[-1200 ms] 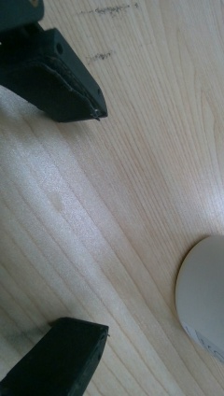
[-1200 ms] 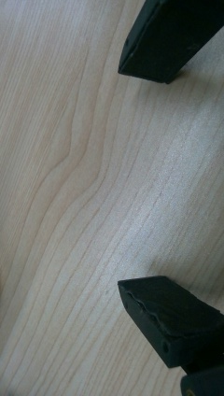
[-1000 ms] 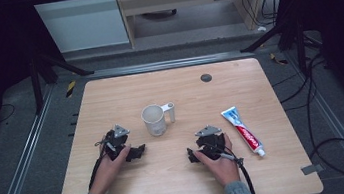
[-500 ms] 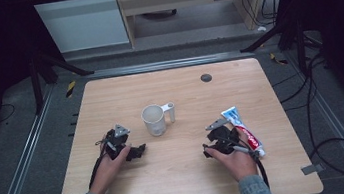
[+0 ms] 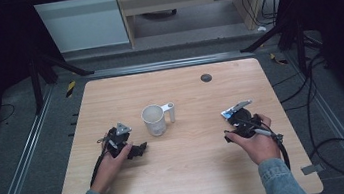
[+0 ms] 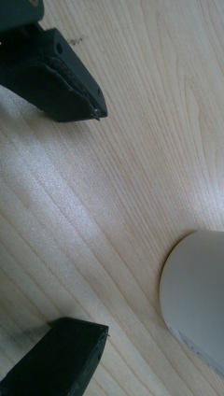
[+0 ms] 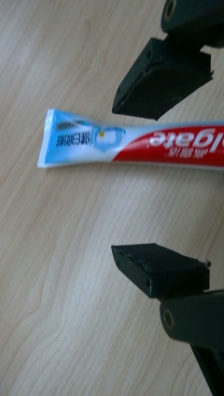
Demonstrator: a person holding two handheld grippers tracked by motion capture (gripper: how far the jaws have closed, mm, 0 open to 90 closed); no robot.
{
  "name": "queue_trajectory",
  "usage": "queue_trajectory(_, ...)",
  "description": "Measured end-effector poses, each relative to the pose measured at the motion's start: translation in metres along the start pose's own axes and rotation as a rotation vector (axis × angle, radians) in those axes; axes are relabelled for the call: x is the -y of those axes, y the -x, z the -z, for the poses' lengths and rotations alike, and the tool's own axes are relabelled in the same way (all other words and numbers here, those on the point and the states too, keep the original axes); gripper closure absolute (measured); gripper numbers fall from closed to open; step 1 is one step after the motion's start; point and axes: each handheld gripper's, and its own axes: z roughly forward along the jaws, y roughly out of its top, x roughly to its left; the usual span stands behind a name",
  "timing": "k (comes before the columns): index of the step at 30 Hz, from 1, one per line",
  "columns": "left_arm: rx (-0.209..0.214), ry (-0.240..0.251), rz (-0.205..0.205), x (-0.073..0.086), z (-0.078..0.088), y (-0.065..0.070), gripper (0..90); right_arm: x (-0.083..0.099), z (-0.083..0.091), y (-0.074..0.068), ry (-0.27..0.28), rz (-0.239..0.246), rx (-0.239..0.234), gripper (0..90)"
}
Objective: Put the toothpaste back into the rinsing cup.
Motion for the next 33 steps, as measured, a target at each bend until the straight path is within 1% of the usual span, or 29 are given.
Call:
queue_trajectory(1,0.000,0.000,0.000,0.000,0.000,0.000,0.0,-0.002,0.002,0.003,-0.003,-0.002,0.001,29.1)
queue_trajectory(2,0.001,0.000,-0.001,0.000,0.000,0.000,0.0,-0.005,0.004,0.009,-0.006,-0.013,0.001,31.9)
queue_trajectory(3,0.001,0.000,-0.001,0.000,0.000,0.000,0.0,-0.005,0.004,0.009,-0.006,-0.013,0.001,31.9)
queue_trajectory(4,0.001,0.000,-0.001,0.000,0.000,0.000,0.0,-0.008,0.004,0.014,-0.013,-0.025,0.002,34.2)
queue_trajectory(5,0.001,0.000,-0.001,0.000,0.000,0.000,0.0,-0.009,0.003,0.016,-0.016,-0.025,0.002,35.5)
queue_trajectory(7,0.002,0.000,-0.001,0.000,0.000,0.000,0.0,-0.011,0.002,0.018,-0.022,-0.030,0.001,36.4)
queue_trajectory(8,0.002,0.000,-0.001,0.000,0.000,0.000,0.0,-0.015,0.000,0.021,-0.034,-0.034,-0.009,38.3)
queue_trajectory(11,0.002,0.000,-0.002,0.000,0.000,0.000,0.0,-0.019,-0.003,0.024,-0.044,-0.035,-0.015,40.6)
queue_trajectory(12,0.001,0.000,-0.002,0.000,0.000,0.000,0.0,-0.020,-0.004,0.025,-0.052,-0.029,-0.013,41.5)
queue_trajectory(13,0.002,0.000,-0.002,0.000,0.000,0.000,0.0,-0.023,-0.008,0.026,-0.072,-0.024,-0.011,42.0)
queue_trajectory(14,0.002,0.000,-0.002,0.000,0.000,0.000,0.0,-0.024,-0.009,0.027,-0.080,-0.018,-0.011,42.5)
queue_trajectory(17,0.002,0.000,-0.002,0.000,0.000,0.000,0.0,-0.025,-0.014,0.030,-0.111,-0.024,-0.011,43.2)
queue_trajectory(18,0.002,0.000,-0.002,0.000,0.000,0.000,0.0,-0.024,-0.016,0.032,-0.119,-0.027,-0.018,43.2)
queue_trajectory(19,0.002,0.000,-0.002,0.000,0.000,0.000,0.0,-0.024,-0.016,0.032,-0.119,-0.027,-0.018,43.2)
queue_trajectory(20,0.002,0.000,-0.002,0.000,0.000,0.000,0.0,-0.023,-0.020,0.035,-0.136,-0.030,-0.020,43.3)
queue_trajectory(22,0.002,0.000,-0.002,0.000,0.000,0.000,0.0,-0.022,-0.025,0.038,-0.145,-0.044,-0.028,43.3)
queue_trajectory(24,0.002,0.000,-0.003,0.000,0.000,0.000,0.0,-0.022,-0.027,0.040,-0.147,-0.045,-0.032,43.5)
queue_trajectory(25,0.003,0.000,-0.003,0.000,0.000,0.000,0.0,-0.022,-0.031,0.041,-0.152,-0.060,-0.037,43.5)
queue_trajectory(26,0.003,0.000,-0.004,0.000,0.000,0.000,0.0,-0.022,-0.033,0.042,-0.153,-0.055,-0.040,43.4)
queue_trajectory(27,0.003,0.000,-0.004,0.000,0.000,0.000,0.0,-0.022,-0.035,0.043,-0.157,-0.063,-0.038,43.4)
queue_trajectory(31,0.003,0.000,-0.004,0.000,0.000,0.000,0.0,-0.024,-0.041,0.046,-0.175,-0.067,-0.039,41.9)
queue_trajectory(32,0.004,0.000,-0.004,0.000,0.000,0.000,0.0,-0.025,-0.046,0.046,-0.184,-0.073,-0.047,41.1)
queue_trajectory(33,0.004,0.000,-0.004,0.000,0.000,0.000,0.0,-0.026,-0.047,0.047,-0.186,-0.068,-0.045,40.8)
